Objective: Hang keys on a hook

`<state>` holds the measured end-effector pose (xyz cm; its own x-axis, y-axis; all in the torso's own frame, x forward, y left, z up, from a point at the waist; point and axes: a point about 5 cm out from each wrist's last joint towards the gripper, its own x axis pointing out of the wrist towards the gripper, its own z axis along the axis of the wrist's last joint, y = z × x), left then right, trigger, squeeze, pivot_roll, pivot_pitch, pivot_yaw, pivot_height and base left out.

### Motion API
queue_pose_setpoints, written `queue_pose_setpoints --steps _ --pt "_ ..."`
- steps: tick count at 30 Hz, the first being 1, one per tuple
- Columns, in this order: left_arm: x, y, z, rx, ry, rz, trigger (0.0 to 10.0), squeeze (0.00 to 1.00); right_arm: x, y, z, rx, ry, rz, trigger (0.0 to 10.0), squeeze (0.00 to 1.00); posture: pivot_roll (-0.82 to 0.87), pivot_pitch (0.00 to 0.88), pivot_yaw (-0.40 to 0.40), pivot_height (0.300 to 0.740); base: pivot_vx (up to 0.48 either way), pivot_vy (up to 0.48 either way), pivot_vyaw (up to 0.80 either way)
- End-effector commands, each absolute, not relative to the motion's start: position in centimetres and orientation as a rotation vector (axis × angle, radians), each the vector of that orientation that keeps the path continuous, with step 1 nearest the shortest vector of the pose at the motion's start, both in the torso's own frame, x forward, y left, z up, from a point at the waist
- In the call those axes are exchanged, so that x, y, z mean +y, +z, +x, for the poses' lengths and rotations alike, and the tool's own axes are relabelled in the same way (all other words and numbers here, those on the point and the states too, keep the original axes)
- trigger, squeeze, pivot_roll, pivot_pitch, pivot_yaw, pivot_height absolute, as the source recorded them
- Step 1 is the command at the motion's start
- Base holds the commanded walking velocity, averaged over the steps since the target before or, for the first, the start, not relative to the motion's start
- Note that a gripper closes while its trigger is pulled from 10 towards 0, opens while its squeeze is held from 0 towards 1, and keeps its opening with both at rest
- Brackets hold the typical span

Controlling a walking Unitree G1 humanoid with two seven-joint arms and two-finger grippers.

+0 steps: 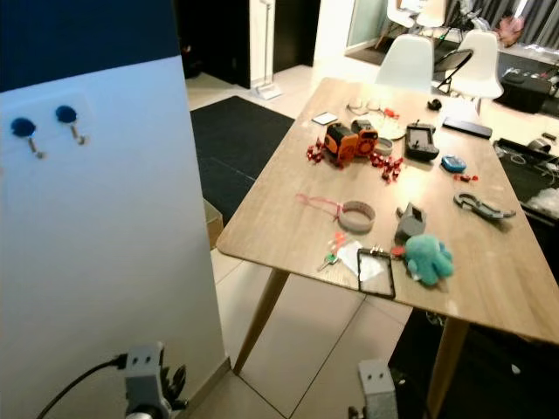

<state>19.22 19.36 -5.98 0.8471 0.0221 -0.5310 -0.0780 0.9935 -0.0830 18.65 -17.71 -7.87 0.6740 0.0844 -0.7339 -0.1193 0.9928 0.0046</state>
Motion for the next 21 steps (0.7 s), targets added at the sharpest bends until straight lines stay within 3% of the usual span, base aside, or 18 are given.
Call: queue_pose_setpoints --steps 1,18,21 --pt "18.94 -6.08 19.21 0.566 0.035 -0.098 10.0 0.0 -17.79 -8.07 18.27 0.838 0.116 -0.05 10.0 0.0 0.04 0.056 -0.03 0.74 0.0 0.0 -0.8" --pt "19.17 -6.37 18.85 0.586 0.054 -0.095 10.0 0.0 -17.61 -8.09 18.17 0.832 0.131 -0.049 10.0 0.0 0.05 0.057 -0.03 0.74 0.0 0.0 -0.8" --pt "19.26 -6.37 18.86 0.587 0.066 -0.099 10.0 0.0 -17.53 -8.06 18.21 0.828 0.149 -0.066 10.0 0.0 0.05 0.058 -0.031 0.74 0.0 0.0 0.0"
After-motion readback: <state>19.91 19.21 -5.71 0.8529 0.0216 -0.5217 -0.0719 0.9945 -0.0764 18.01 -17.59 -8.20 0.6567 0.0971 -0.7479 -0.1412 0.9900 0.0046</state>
